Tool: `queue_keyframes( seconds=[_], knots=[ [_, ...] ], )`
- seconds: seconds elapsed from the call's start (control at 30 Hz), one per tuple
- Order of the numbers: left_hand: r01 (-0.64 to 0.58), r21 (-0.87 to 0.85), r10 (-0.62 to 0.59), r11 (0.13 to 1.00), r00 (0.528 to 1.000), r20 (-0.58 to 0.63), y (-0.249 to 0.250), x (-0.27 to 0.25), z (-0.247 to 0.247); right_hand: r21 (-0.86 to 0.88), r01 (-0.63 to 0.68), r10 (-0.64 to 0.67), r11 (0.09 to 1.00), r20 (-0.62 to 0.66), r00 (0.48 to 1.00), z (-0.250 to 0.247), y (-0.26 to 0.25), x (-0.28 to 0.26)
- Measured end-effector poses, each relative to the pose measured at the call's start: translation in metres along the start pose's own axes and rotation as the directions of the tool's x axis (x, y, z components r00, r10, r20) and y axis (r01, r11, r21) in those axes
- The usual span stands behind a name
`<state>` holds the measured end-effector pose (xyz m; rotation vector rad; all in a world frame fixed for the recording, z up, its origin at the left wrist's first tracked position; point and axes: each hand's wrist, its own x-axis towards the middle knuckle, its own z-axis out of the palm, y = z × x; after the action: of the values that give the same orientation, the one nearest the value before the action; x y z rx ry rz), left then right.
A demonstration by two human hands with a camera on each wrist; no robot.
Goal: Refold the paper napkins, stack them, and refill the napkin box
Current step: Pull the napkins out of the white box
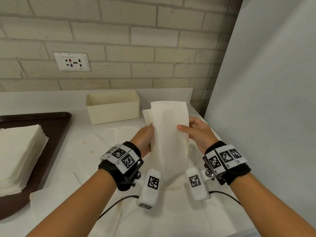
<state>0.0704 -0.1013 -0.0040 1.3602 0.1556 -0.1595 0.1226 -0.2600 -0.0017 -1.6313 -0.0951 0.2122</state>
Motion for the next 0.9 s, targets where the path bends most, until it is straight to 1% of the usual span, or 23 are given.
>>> queue_keyframes(
  seconds=[0.03,0.1,0.17,0.23,0.3,0.37,0.43,0.53,0.57,0.67,0.77,0.83,0.9],
  knots=[
    [0.001,0.018,0.0,1.0,1.0,-0.016,0.001,0.001,0.0,0.04,0.029,-0.029,0.999,-0.016,0.999,0.001,-0.001,0.0],
    [0.002,0.041,-0.001,0.999,1.0,-0.026,0.003,0.001,0.0,0.114,0.069,-0.068,0.991,-0.01,0.998,0.004,-0.004,-0.001],
    [-0.014,0.046,0.014,0.999,1.0,0.013,0.005,0.001,0.0,0.182,0.056,-0.064,0.982,0.034,0.997,0.008,-0.007,-0.001],
    [-0.026,0.0,0.026,1.0,0.998,0.051,0.006,0.0,0.001,0.164,0.018,-0.033,0.986,0.091,0.995,0.012,-0.009,-0.001],
    [-0.04,-0.039,0.042,0.998,0.998,0.046,0.006,-0.001,0.0,0.089,-0.017,0.004,0.996,0.149,0.989,0.017,-0.009,-0.002],
    [-0.035,-0.07,0.038,0.997,0.999,0.032,0.005,0.001,-0.002,0.052,-0.026,0.016,0.998,0.169,0.985,0.019,-0.008,-0.002],
    [-0.022,-0.105,0.023,0.994,1.0,0.003,0.003,0.003,-0.007,0.083,-0.011,-0.002,0.997,0.155,0.988,0.018,-0.009,-0.002],
    [0.018,-0.192,-0.03,0.981,0.998,-0.056,0.001,0.001,-0.017,0.188,0.003,-0.027,0.982,0.125,0.992,0.011,-0.013,0.0],
    [0.025,-0.2,-0.037,0.979,0.998,-0.055,0.0,0.001,-0.02,0.194,0.009,-0.033,0.981,0.122,0.992,0.009,-0.014,0.0],
    [0.034,-0.154,-0.035,0.987,0.999,-0.009,0.0,-0.003,-0.021,0.124,0.013,-0.027,0.992,0.109,0.994,0.01,-0.015,0.001],
    [0.029,-0.097,-0.025,0.995,0.999,0.039,0.002,-0.005,-0.015,0.06,0.03,-0.033,0.998,0.059,0.998,0.017,-0.013,0.002],
    [0.016,-0.102,-0.012,0.995,0.999,0.036,0.002,-0.005,-0.012,0.033,0.049,-0.049,0.998,0.02,0.999,0.021,-0.013,0.003],
    [0.001,-0.135,-0.002,0.991,1.0,-0.008,0.002,-0.004,-0.013,0.011,0.056,-0.056,0.998,0.013,0.998,0.023,-0.014,0.004]
  ],
)
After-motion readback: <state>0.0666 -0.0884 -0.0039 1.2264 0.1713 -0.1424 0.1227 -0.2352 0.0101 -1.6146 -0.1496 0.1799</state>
